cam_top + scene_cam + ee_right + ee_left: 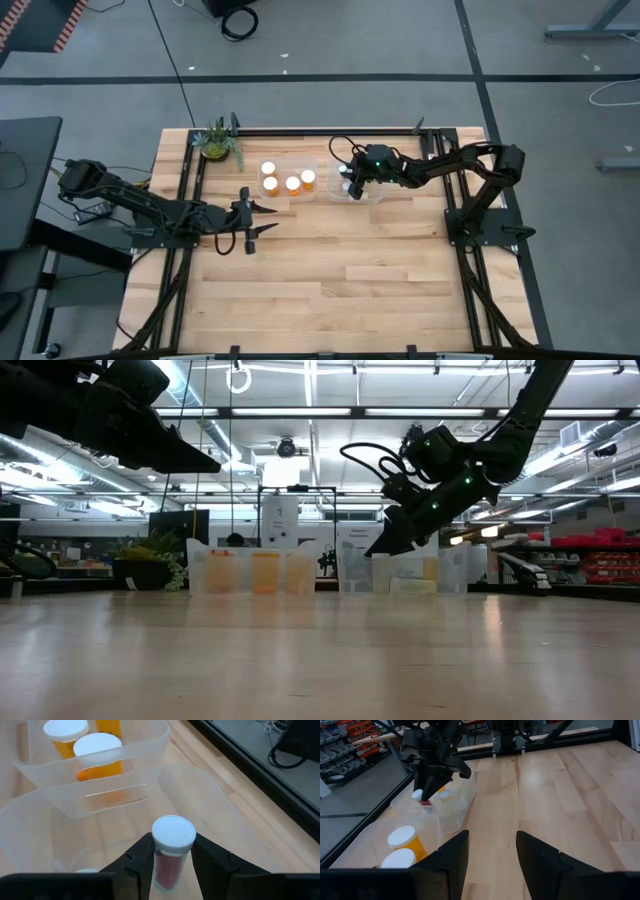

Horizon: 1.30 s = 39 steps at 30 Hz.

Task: Pick and place medicine bottles into bin by pill shape (circle, oval)
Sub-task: Put the small blue pill bottle into the right transparent bin

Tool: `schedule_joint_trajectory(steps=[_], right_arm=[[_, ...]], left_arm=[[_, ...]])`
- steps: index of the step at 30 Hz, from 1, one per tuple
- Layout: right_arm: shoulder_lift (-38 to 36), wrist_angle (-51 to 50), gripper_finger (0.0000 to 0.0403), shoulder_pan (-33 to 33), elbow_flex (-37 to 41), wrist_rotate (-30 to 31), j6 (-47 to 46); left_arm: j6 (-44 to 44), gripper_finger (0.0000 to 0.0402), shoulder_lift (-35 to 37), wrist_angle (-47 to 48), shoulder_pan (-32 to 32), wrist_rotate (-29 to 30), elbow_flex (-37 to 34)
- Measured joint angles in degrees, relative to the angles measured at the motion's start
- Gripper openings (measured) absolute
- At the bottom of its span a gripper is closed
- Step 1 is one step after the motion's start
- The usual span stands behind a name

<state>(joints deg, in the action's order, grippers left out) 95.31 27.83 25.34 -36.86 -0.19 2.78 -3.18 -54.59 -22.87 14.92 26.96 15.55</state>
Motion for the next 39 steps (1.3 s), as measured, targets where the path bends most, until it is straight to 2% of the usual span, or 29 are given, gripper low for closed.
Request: schedule_joint_trajectory(steps=[20, 39], right_arm=[[0.0, 3.5, 0.0131, 0.0, 2.8, 0.6, 0.0], [0.0, 1.7, 0.0131, 0.0, 3.5, 0.3, -1.1]], left_arm=[[0.4, 0.0172, 0.0, 0.0, 0.0, 0.0, 0.0], [0.6, 0.0172, 0.0, 0.0, 0.0, 0.0, 0.0]])
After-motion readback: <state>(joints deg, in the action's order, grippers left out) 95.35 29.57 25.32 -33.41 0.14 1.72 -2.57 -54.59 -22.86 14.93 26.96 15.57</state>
